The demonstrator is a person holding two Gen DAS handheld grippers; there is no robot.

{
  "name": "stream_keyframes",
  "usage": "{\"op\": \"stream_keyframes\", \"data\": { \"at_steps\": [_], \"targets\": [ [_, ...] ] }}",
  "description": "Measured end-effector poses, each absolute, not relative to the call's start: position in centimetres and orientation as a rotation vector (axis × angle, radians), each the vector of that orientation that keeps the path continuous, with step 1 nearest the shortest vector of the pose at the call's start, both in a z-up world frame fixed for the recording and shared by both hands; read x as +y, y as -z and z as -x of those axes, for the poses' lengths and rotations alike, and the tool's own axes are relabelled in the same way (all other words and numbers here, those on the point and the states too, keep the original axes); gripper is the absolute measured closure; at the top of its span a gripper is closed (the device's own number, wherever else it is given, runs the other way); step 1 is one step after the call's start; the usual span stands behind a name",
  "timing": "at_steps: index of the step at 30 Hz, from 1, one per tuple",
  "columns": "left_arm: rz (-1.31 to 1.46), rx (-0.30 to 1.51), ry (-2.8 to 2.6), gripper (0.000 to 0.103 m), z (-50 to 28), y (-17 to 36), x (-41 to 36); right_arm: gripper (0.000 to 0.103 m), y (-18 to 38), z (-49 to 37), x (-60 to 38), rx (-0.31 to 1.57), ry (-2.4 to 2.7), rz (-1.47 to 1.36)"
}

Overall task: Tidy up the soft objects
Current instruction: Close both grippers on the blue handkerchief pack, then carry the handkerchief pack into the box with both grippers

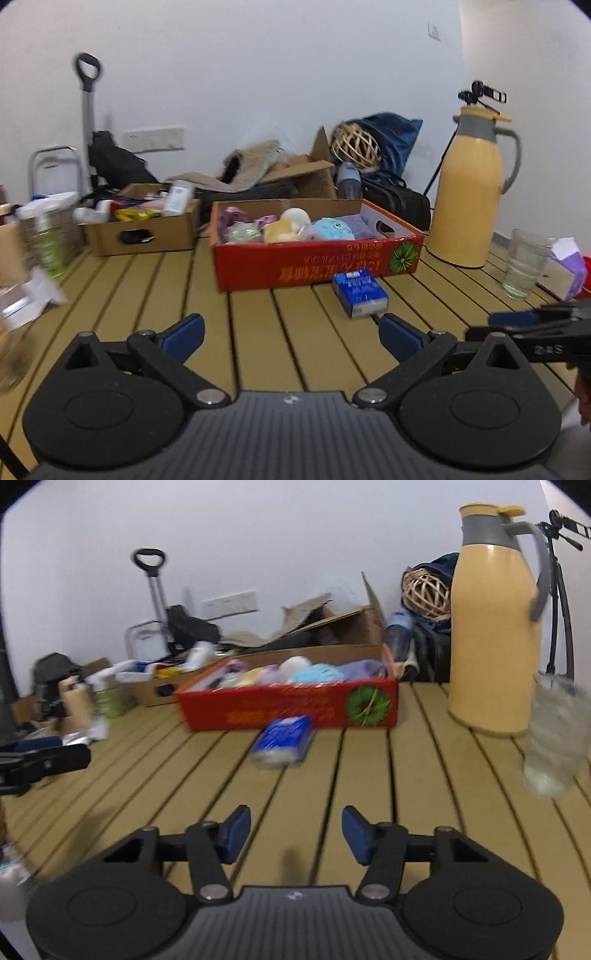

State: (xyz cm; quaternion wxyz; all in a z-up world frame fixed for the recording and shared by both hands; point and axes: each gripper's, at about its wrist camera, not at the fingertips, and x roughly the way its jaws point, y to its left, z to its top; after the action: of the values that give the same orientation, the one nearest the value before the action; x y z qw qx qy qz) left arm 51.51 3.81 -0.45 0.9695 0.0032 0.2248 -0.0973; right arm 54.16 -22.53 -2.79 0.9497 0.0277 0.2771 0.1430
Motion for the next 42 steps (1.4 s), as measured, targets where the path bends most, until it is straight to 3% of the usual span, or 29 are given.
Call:
{"op": "stream_keyframes", "data": {
  "at_steps": [7,10,14,17,19,21,23,30,34,36,42],
  "targets": [
    [0.042,0.541,0.147,0.003,-61.4,2.8,2.8,0.066,4.8,-67.2,-20.3,0.649,-0.242,-0.011],
    [0.121,0.535,0.130,0.003,-62.3,3.7,4.4,0.075,5.8,-66.7,-18.1,0.700,-0.568,-0.058],
    [0.163,0.530,0.126,0.006,-61.7,4.4,6.5,0.072,5.2,-65.1,-18.4,0.654,-0.667,-0.132],
    [0.197,0.547,0.180,0.021,-61.6,4.4,6.8,0.060,4.2,-66.1,-21.1,0.599,-0.540,-0.260],
    [0.259,0.596,0.249,0.032,-62.6,4.6,6.3,0.060,4.2,-68.0,-21.1,0.601,-0.517,-0.277],
    [0.305,0.656,0.309,0.052,-63.8,5.1,5.4,0.061,4.6,-70.6,-20.4,0.641,-0.515,-0.270],
    [0.320,0.691,0.355,0.063,-64.4,5.6,4.4,0.062,5.5,-72.0,-19.8,0.682,-0.521,-0.296],
    [0.355,0.694,0.310,0.079,-64.5,6.7,5.4,0.068,6.9,-69.0,-17.2,0.708,-0.602,-0.271],
    [0.378,0.693,0.316,0.081,-64.6,6.8,5.8,0.075,7.0,-68.9,-17.9,0.708,-0.594,-0.330],
    [0.373,0.685,0.307,0.083,-64.3,6.6,5.6,0.085,6.9,-68.8,-18.3,0.706,-0.579,-0.361],
    [0.373,0.578,0.331,0.084,-61.9,3.6,5.7,0.087,3.9,-66.0,-18.4,0.604,-0.555,-0.356]
  ]
}}
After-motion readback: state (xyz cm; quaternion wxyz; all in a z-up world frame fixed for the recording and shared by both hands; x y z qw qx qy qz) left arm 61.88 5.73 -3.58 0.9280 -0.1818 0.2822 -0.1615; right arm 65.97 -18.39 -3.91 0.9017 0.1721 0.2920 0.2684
